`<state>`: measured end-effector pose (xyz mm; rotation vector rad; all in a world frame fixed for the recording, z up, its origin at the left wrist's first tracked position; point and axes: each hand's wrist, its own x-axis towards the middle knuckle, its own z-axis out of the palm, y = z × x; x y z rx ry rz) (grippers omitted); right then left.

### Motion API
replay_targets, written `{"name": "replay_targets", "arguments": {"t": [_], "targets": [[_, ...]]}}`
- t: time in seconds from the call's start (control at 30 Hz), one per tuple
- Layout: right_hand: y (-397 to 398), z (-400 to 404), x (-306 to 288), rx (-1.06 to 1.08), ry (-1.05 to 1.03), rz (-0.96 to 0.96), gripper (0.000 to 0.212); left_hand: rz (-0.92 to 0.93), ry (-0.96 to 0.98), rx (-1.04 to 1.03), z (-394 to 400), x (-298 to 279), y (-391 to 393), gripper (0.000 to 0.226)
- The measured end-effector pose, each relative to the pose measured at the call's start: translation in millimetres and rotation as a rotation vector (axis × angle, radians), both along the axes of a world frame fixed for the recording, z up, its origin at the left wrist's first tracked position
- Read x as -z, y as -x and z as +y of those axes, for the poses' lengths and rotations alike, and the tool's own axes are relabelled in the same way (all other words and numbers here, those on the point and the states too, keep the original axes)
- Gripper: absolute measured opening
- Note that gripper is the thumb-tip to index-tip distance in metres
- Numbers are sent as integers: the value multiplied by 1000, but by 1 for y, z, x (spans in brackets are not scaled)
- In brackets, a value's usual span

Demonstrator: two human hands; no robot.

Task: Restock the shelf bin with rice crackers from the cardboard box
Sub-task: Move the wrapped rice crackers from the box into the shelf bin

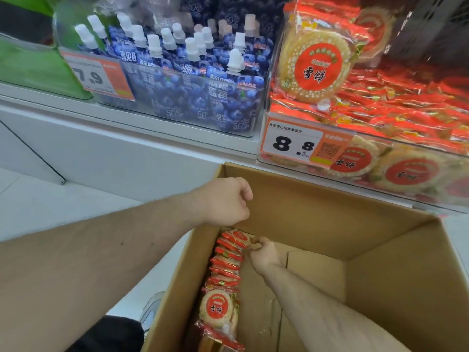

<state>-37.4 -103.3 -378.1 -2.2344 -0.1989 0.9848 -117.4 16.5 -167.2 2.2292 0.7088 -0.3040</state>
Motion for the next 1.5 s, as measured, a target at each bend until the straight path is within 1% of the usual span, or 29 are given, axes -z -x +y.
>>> {"name": "replay_targets", "arguments": {"t": [0.07, 0.13, 0.2, 0.27, 0.33, 0.4, 0.47, 0.5, 0.57, 0.63, 0.7, 0.77, 0.8, 0.83, 0.87, 0.9, 0.93, 0.97, 1.0, 1.07, 1.13, 1.2, 1.27, 1.33, 1.37, 1.43, 1.5], "targets": [[2, 11, 9, 34, 28, 18, 32, 8, 13, -8, 2, 2, 2, 24], [2, 22, 20, 54, 48, 45, 36, 6, 46, -38, 5, 5, 4, 24], [-1, 32, 27, 51, 78, 55, 29, -4, 77, -72, 8, 7, 4, 24], [-4, 36, 33, 66, 83, 46, 17, -6, 106, -98, 10, 9, 4, 24], [-5, 31, 34, 126, 62, 30, 6, 4, 134, -112, 10, 11, 2, 25], [-5, 19, 25, 257, -53, 85, 8, 14, 148, -122, 10, 11, 0, 28], [-1, 2, 1, 334, -240, 170, 12, 28, 129, -127, 10, 12, -2, 37], [0, -5, -13, 325, -330, 205, 15, 38, 106, -125, 10, 12, -3, 45], [6, -16, -46, 256, -481, 209, 17, 60, 65, -118, 8, 11, -5, 62], [12, -18, -75, 189, -646, 189, 21, 56, 96, -142, 3, 7, -6, 72], [14, -14, -99, 86, -763, 130, 22, -4, 159, -209, 0, 4, -7, 73], [13, -10, -109, 30, -815, 32, 25, -97, 169, -277, 3, 3, -8, 67], [10, -9, -108, 49, -791, -49, 31, -130, 168, -295, 6, 1, -8, 62], [6, -9, -99, 93, -717, -146, 38, -147, 165, -301, 8, 0, -7, 59], [0, -8, -86, 134, -591, -239, 40, -154, 160, -298, 10, -1, -5, 56], [-4, -7, -72, 153, -442, -303, 37, -157, 156, -291, 12, -2, -3, 55], [-7, -5, -56, 135, -301, -316, 33, -159, 155, -282, 14, -2, -2, 55], [-8, -1, -38, 93, -194, -276, 29, -159, 157, -277, 16, -1, -1, 55], [-8, 5, -20, 45, -114, -193, 26, -160, 162, -276, 18, -1, -1, 56], [-4, 21, 14, -33, -5, -31, 24, -157, 170, -272, 21, 2, -1, 58], [2, 35, 38, -73, 42, 57, 22, -150, 174, -268, 23, 5, -2, 59], [4, 44, 56, -95, 86, 64, 19, -141, 181, -270, 24, 7, -2, 61], [2, 45, 65, -73, 116, 42, 17, -134, 183, -271, 25, 8, -2, 61], [-1, 39, 65, -49, 107, 4, 12, -137, 185, -273, 26, 9, -2, 61], [-3, 32, 61, -40, 86, -28, 13, -142, 191, -277, 27, 9, -2, 61], [-4, 14, 48, -34, 2, -113, 20, -149, 215, -288, 28, 9, -1, 60], [-5, -11, 28, -66, -118, -243, 32, -162, 237, -300, 28, 5, 0, 59]]}}
